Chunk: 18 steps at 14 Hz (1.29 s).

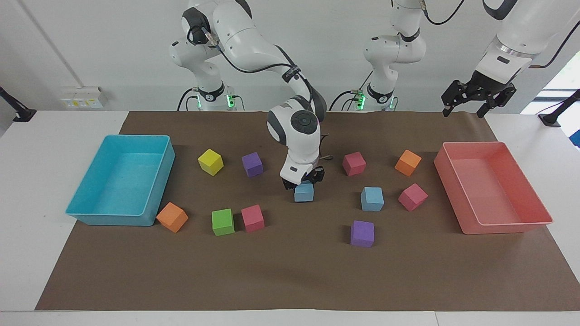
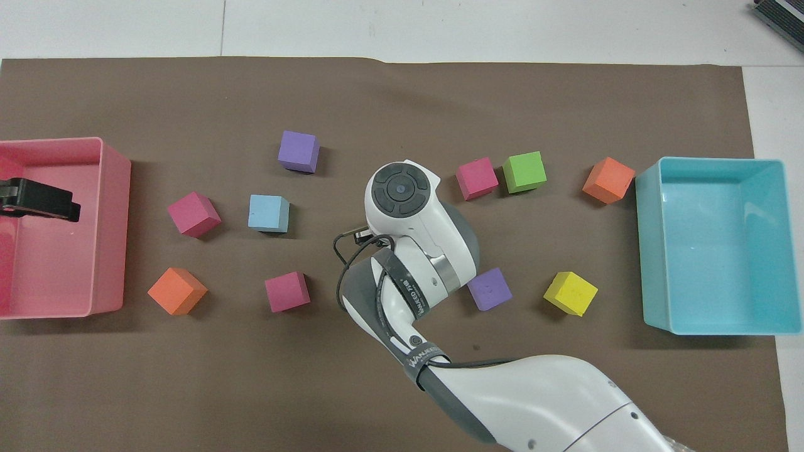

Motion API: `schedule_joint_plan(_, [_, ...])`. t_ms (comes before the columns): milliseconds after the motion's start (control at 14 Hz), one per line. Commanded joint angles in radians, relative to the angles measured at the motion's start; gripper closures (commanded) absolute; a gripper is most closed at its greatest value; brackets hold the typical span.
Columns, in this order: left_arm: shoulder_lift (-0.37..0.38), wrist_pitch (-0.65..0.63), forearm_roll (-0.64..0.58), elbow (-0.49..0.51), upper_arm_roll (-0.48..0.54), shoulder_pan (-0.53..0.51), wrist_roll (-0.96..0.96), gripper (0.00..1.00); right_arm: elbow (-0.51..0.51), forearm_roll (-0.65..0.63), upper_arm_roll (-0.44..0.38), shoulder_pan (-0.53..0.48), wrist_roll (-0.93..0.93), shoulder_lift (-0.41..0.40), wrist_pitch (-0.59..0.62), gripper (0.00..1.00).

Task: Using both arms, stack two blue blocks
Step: 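Carry the light-blue cube with the right gripper toward the table center, then set the cube down with the right gripper while the left gripper reaches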

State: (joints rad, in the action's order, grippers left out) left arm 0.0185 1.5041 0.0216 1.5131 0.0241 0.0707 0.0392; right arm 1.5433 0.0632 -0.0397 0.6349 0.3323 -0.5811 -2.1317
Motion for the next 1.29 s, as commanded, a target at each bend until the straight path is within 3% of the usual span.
schedule_joint_plan(0, [-0.015, 0.06, 0.006, 0.012, -0.007, -0.003, -0.001, 0.0, 0.008, 0.023, 0.004, -0.012, 0.01, 0.0, -0.013, 1.0])
schedule_joint_plan(357, [-0.087, 0.142, 0.004, 0.024, -0.009, 0.003, -0.002, 0.0, 0.018, 0.069, 0.004, -0.015, 0.007, 0.0, -0.019, 1.0])
schedule_joint_plan(643, [-0.103, 0.269, 0.003, 0.119, -0.009, 0.064, -0.028, 0.0, 0.05, 0.057, 0.003, -0.014, -0.07, 0.001, -0.031, 1.0])
schedule_joint_plan(929, [-0.17, 0.37, 0.003, 0.159, -0.01, 0.121, -0.111, 0.0, 0.052, 0.052, 0.003, -0.011, -0.082, 0.003, -0.031, 1.0])
schedule_joint_plan(1000, [-0.173, 0.408, 0.003, 0.185, -0.009, 0.141, -0.119, 0.0, 0.052, 0.052, 0.003, -0.009, -0.087, 0.003, -0.03, 0.95])
schedule_joint_plan(1071, [-0.179, 0.447, 0.0, 0.22, -0.009, 0.15, -0.127, 0.0, 0.052, 0.053, 0.004, -0.011, -0.087, 0.003, -0.03, 0.66])
schedule_joint_plan(1143, [-0.187, 0.49, -0.003, 0.249, -0.009, 0.168, -0.146, 0.0, 0.052, 0.053, 0.003, -0.011, -0.085, 0.004, -0.027, 0.01])
schedule_joint_plan(1214, [-0.196, 0.533, -0.003, 0.274, -0.009, 0.185, -0.171, 0.0, 0.05, 0.05, 0.003, -0.009, -0.085, 0.004, -0.024, 0.0])
